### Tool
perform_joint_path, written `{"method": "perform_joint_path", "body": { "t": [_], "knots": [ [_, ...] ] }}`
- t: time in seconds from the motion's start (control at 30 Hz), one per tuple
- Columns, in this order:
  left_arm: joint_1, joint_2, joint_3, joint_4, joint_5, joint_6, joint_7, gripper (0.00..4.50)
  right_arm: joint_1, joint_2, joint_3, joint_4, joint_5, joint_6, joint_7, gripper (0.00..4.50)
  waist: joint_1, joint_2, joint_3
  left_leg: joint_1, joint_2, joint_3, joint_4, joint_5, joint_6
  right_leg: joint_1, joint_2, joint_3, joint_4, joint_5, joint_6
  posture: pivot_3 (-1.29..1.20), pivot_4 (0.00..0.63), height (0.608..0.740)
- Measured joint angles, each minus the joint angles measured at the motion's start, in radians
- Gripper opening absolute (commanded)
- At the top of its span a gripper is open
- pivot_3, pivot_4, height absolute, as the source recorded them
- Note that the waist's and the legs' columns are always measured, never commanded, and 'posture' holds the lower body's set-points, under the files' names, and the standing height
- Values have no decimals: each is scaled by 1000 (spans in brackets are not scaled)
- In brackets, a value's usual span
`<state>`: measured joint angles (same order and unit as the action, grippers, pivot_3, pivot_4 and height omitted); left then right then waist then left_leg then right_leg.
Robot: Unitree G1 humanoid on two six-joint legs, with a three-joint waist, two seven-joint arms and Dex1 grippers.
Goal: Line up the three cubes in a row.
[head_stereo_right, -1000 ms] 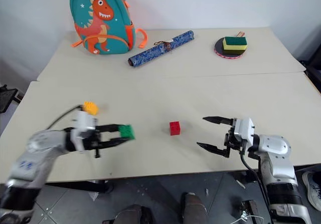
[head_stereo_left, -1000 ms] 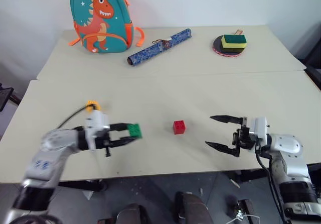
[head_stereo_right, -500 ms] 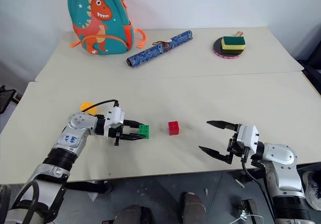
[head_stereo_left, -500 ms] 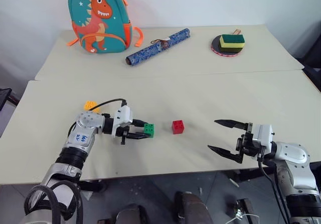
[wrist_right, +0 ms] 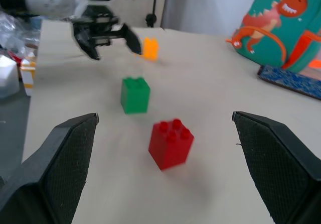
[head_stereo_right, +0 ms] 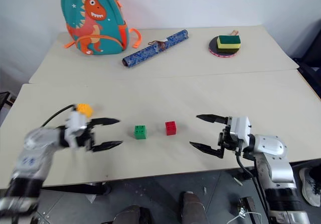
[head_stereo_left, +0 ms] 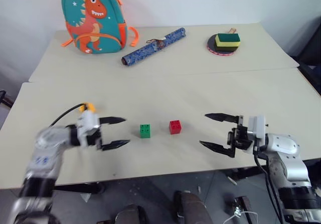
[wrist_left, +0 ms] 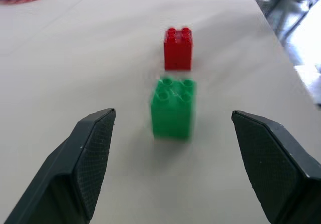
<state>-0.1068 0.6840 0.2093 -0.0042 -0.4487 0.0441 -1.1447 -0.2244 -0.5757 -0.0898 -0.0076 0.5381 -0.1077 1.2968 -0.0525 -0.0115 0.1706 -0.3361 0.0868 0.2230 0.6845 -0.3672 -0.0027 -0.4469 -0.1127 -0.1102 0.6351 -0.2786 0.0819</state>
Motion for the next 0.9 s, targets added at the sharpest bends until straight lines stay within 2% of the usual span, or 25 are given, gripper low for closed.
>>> {"method": "perform_joint_path", "body": {
  "t": [0.07,0.17,0.3,0.37,0.5,0.6,0.7,0.9],
  "knots": [
    [110,-27,95,-76,-8,14,99,4486,-22,12,19,-5,4,20,4,4500,8,-1,1,0,-1,0,0,0,1,1,-1,0,-5,0,0,0,150,740],
    [237,-116,247,-125,-22,17,267,4486,-51,32,50,-9,4,34,11,4500,17,-1,0,0,-1,0,0,0,2,2,-2,0,-6,0,0,0,150,740],
    [356,-268,403,-142,-35,5,468,4486,-98,42,79,-4,-2,38,20,4500,23,-2,0,0,-2,1,0,-1,3,2,-2,0,-7,0,0,0,150,740],
    [409,-334,447,-143,-42,8,549,4486,-110,43,82,-1,-6,24,23,4500,23,-3,0,0,-2,1,0,-2,3,2,-2,0,-7,0,0,0,150,740],
    [463,-359,439,-176,-51,18,585,4486,-120,42,82,27,-18,3,26,4500,29,-5,-1,0,-2,0,1,-2,3,2,-2,-2,-8,0,0,0,150,740],
    [396,-342,399,-185,-51,46,610,4486,-134,38,65,65,-24,-22,28,4500,29,-5,-1,0,-3,0,1,-2,4,3,-3,-1,-8,0,0,0,150,740],
    [250,-297,326,-169,-45,87,622,4486,-148,38,32,81,-7,-25,23,4500,28,-5,-1,0,-3,0,1,-1,3,3,-2,-1,-7,0,0,0,150,740],
    [-64,-245,199,128,61,114,679,4486,-118,64,17,43,22,-3,-6,4500,20,-4,-2,0,-1,3,-1,-1,2,2,0,-3,-6,0,0,0,150,740]
  ]
}}
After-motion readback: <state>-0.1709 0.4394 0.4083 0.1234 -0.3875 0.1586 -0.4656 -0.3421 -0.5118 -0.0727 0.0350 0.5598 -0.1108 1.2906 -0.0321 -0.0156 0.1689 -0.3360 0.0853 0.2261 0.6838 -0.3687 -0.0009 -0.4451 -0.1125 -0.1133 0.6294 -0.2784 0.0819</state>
